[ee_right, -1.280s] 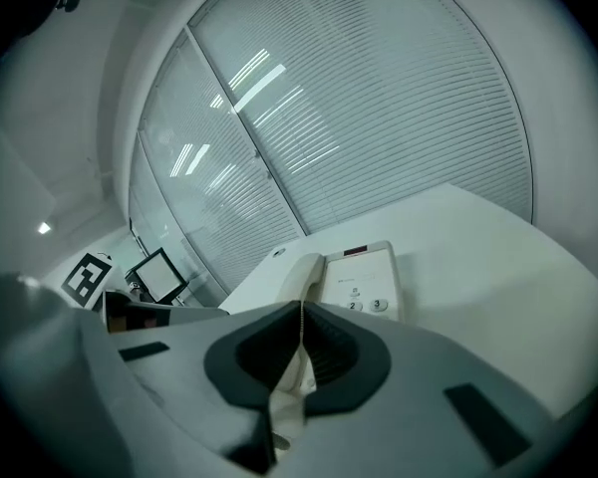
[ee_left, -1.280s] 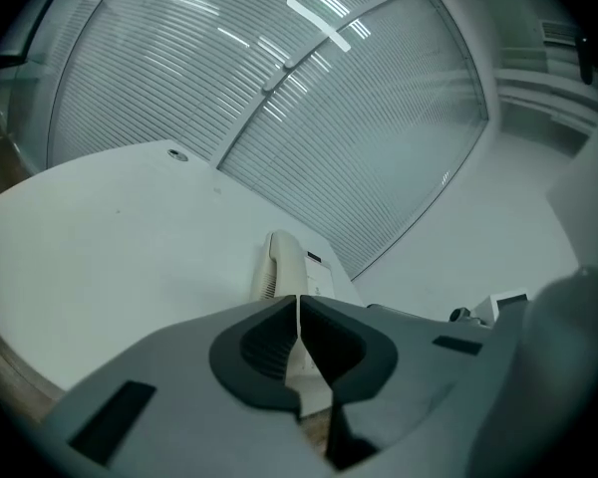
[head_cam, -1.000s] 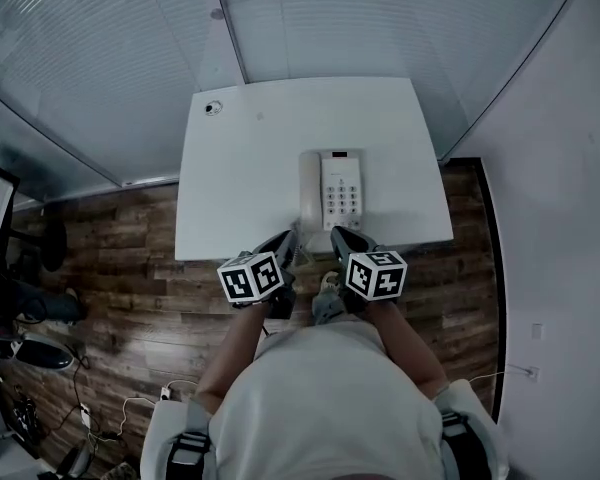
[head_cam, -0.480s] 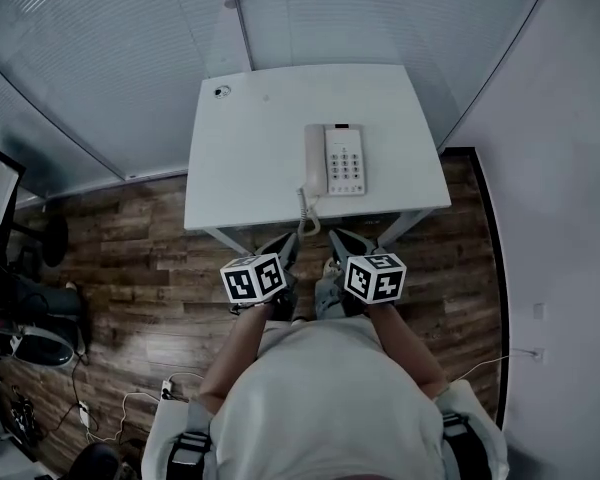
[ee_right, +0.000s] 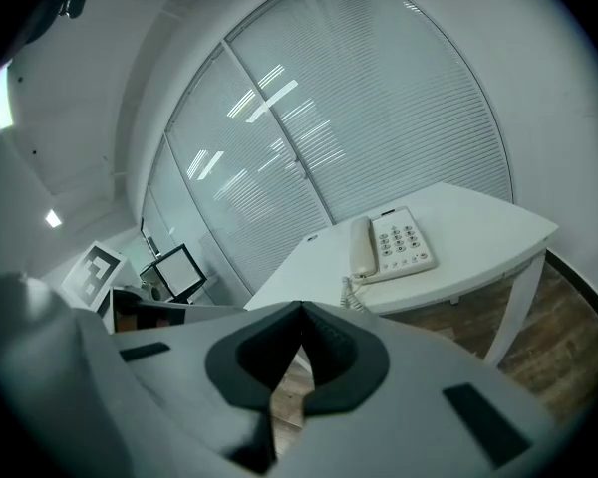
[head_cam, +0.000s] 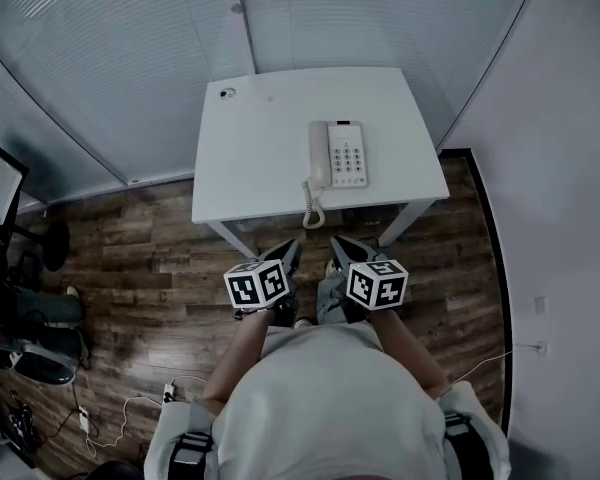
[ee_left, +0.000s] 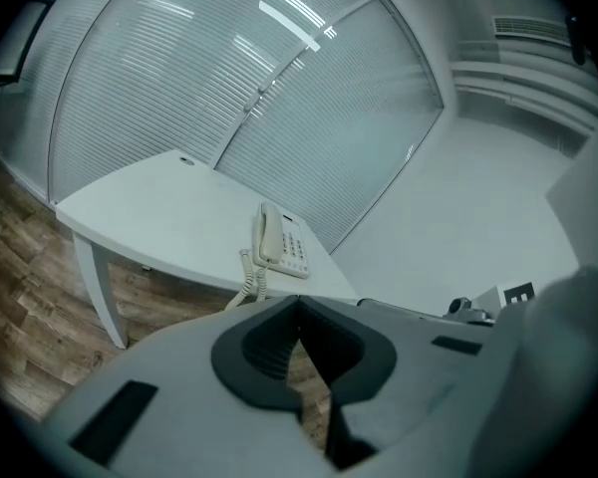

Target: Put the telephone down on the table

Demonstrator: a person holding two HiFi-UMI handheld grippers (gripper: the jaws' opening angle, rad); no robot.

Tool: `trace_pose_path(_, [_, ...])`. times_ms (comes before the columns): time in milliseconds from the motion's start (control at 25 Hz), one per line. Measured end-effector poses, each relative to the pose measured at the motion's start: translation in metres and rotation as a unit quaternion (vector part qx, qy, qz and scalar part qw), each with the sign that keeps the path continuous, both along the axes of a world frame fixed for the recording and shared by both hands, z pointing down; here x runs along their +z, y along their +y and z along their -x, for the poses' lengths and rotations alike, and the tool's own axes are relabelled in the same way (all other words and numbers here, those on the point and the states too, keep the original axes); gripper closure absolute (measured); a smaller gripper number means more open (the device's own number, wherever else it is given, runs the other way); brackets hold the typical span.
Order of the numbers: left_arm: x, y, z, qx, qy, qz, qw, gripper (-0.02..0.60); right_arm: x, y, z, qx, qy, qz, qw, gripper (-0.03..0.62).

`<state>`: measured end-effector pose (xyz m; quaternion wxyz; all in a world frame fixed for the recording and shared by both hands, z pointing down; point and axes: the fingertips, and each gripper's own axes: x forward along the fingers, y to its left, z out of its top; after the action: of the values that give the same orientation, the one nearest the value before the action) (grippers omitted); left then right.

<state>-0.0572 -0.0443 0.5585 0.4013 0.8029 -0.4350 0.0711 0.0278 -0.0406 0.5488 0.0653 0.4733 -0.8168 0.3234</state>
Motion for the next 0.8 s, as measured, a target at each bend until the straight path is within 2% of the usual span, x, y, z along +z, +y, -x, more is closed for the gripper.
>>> trace_pose_path(520, [0.011, 0.036, 0.031, -0.018, 0.003, 0.015, 0.9997, 0.560, 0.005, 0.038, 0.019, -0.011, -0.005, 0.006, 1.000, 0.574])
trace_pose_path(800, [0.018, 0.045, 0.035, -0.026, 0.005, 0.018, 0.9995, 0.560, 0.012, 0.045, 0.021, -0.015, -0.010, 0.012, 1.000, 0.574])
